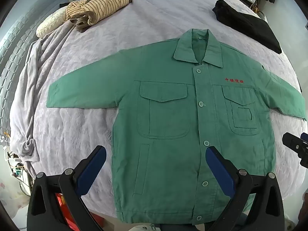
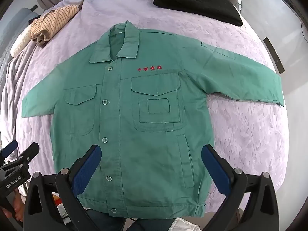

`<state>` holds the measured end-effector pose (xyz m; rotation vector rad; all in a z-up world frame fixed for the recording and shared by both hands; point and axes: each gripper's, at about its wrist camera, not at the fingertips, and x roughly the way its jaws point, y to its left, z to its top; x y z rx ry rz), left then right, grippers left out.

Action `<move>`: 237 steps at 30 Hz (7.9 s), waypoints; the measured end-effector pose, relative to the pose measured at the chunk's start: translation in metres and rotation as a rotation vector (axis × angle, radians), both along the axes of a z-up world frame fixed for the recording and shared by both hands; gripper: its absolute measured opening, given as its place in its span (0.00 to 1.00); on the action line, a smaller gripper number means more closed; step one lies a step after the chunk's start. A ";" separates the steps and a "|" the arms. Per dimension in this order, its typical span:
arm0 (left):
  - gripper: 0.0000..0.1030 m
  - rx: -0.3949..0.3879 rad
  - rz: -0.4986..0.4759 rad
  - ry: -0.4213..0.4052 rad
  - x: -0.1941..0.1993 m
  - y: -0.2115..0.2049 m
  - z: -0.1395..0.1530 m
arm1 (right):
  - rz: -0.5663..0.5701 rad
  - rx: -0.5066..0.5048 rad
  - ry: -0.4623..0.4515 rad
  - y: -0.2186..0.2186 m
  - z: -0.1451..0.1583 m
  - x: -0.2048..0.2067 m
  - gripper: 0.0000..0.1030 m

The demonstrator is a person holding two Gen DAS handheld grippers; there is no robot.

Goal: Fold large clothes

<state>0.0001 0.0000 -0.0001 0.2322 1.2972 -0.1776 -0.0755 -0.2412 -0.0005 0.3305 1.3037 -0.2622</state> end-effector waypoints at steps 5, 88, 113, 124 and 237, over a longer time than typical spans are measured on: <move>1.00 0.000 -0.003 0.001 -0.003 0.002 -0.001 | 0.001 -0.001 0.001 0.001 -0.001 -0.001 1.00; 1.00 0.070 -0.003 -0.011 -0.011 0.007 -0.009 | -0.004 0.001 0.012 0.006 -0.003 0.001 1.00; 1.00 -0.255 0.235 -0.011 0.064 0.132 -0.083 | 0.066 0.166 0.045 0.062 -0.058 0.035 1.00; 1.00 -0.212 0.462 -0.174 0.163 0.288 -0.169 | 0.284 0.228 -0.005 0.158 -0.108 0.078 1.00; 0.04 -0.320 -0.048 -0.009 0.237 0.110 -0.145 | -0.101 0.996 -0.267 0.164 -0.197 0.190 0.02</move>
